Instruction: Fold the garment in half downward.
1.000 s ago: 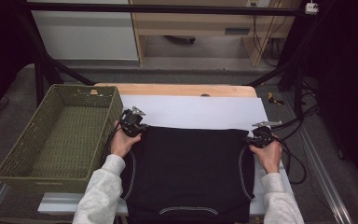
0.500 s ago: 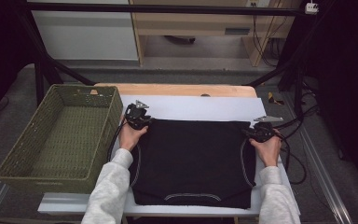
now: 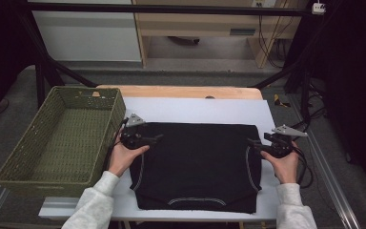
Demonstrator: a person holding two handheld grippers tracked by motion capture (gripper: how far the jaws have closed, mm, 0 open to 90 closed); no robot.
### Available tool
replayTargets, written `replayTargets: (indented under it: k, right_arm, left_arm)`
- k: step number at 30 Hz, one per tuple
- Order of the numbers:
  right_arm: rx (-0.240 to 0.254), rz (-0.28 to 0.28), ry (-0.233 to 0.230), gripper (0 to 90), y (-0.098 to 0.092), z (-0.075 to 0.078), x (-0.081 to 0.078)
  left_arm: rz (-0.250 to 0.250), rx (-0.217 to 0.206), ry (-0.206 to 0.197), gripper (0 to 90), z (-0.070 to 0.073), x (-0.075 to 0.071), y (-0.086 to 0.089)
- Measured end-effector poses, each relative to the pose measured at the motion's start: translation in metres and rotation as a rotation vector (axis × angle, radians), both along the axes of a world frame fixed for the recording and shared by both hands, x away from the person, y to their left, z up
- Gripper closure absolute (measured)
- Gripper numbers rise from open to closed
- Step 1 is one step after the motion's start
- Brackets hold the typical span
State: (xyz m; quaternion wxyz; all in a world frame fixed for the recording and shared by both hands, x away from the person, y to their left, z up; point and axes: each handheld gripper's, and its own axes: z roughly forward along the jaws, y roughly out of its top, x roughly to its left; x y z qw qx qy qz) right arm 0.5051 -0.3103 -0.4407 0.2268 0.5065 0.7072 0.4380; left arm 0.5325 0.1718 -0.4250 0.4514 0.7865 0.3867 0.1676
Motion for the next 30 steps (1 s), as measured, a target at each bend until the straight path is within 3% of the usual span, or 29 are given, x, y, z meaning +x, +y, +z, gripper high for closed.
replayTargets:
  k: [6,11,15,20,30]
  right_arm:
    - [0.012,0.022,0.049,15.4,0.003,0.001,-0.021]
    - [-0.002,0.051,0.092,12.9,0.004,-0.008,-0.025]
    - [-0.006,0.043,0.110,9.4,0.004,-0.013,-0.025]
    - [-0.011,0.032,0.111,8.9,0.001,-0.018,-0.025]
    - [-0.068,0.034,0.179,12.2,0.008,-0.039,-0.014]
  left_arm:
    - [-0.035,-0.014,-0.007,12.3,-0.002,-0.034,0.010]
    - [-0.042,-0.008,-0.006,6.4,-0.009,-0.057,0.017]
    - [-0.040,0.004,0.000,3.5,-0.016,-0.070,0.022]
    - [-0.044,0.012,0.003,2.5,-0.023,-0.081,0.026]
    - [-0.043,0.027,0.003,2.2,-0.035,-0.088,0.028]
